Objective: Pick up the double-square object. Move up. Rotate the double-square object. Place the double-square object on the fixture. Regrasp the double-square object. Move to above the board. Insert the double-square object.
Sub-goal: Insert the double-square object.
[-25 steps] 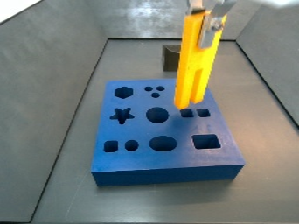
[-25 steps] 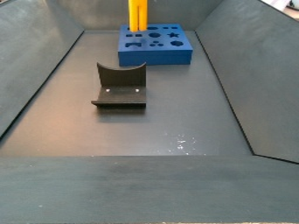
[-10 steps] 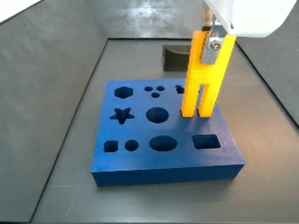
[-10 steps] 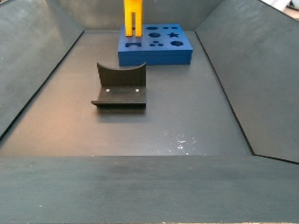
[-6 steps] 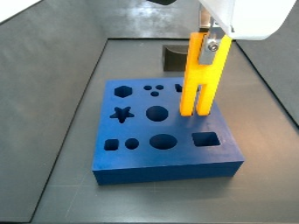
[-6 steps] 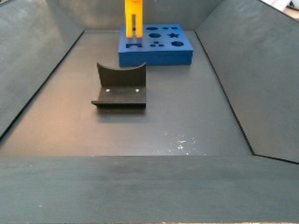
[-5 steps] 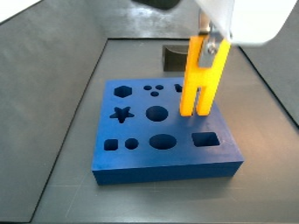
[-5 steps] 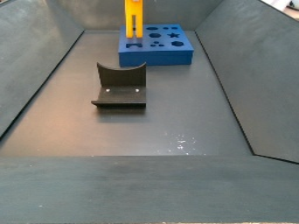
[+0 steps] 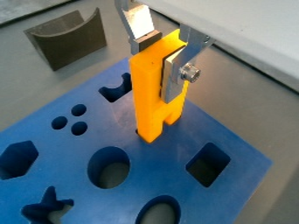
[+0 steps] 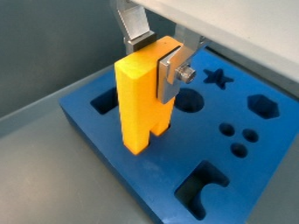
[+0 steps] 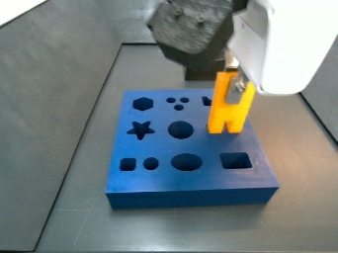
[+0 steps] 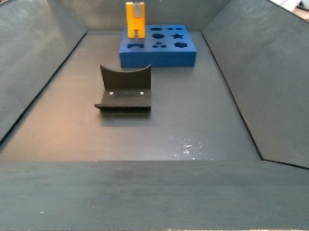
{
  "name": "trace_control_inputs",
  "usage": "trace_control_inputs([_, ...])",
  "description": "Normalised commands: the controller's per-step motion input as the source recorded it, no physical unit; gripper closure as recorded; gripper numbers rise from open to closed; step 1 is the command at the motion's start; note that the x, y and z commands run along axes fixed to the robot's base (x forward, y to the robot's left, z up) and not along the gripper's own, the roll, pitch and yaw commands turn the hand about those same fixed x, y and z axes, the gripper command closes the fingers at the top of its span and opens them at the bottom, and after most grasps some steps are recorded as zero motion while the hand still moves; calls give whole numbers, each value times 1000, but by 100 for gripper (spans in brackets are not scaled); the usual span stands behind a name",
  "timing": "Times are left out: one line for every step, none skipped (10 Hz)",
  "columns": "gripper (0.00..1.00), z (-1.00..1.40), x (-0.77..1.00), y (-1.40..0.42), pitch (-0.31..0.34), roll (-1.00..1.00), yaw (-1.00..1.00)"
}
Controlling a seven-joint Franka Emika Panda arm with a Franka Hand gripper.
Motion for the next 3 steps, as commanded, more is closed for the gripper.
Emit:
trace_control_inputs([100, 0, -6, 0, -26, 0, 0])
trace_control_inputs([100, 0, 0, 0, 7, 0, 0])
trace_control_inputs([100, 0, 0, 0, 0, 0, 0])
